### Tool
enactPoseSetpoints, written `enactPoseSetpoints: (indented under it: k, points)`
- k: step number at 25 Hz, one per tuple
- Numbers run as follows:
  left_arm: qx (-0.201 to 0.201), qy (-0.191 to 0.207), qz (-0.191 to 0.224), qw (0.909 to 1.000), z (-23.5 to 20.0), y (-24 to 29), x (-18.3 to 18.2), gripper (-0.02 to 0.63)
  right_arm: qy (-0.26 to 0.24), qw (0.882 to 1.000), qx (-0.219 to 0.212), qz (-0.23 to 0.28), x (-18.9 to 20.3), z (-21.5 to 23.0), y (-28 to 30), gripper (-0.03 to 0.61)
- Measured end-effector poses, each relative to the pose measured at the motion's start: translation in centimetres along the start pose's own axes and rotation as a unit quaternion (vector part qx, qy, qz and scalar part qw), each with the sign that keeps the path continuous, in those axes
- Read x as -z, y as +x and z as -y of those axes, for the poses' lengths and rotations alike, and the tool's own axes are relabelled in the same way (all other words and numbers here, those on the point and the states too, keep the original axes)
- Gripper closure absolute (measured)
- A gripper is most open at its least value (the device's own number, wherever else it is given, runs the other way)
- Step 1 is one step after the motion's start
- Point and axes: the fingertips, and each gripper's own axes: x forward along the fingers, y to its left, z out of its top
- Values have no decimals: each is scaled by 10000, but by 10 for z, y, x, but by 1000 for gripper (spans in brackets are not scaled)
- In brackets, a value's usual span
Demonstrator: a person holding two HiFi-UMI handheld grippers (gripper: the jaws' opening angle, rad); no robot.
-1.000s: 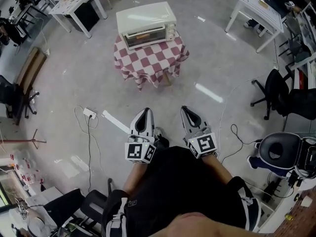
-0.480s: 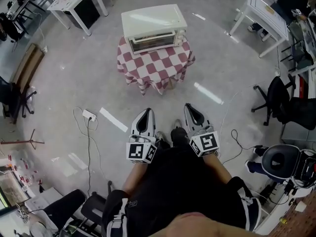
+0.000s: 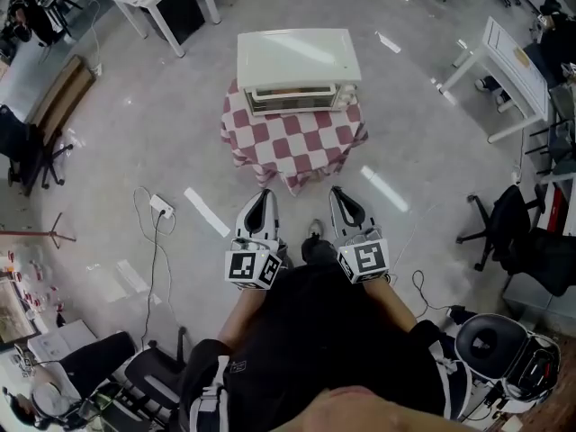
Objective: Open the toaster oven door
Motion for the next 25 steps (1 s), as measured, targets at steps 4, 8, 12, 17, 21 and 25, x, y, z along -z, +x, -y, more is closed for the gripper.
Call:
enactPoseSetpoints:
  k: [4,8,12,17,21,25]
  points:
    - [-170,-70,118,9998,0,40,-9,604,-110,9998,-170,-52,0,31,33,551]
    - [-414,-73,142,9990,-9,67,-11,604,-48,9995,-310,-51,0,55,58,551]
    - [-653,-117,44,9978,-29,89,-7,604,120,9992,-368,-123,2,72,78,551]
    - [-706,-245,-154,9971,-62,124,6,604,165,9991,-367,-154,1,83,107,551]
    - [-693,-320,-457,9960,-91,149,21,604,183,9993,-254,-221,-1,83,135,552]
    - [-620,-442,-694,9947,-119,175,33,604,242,9992,-173,-254,-6,83,160,551]
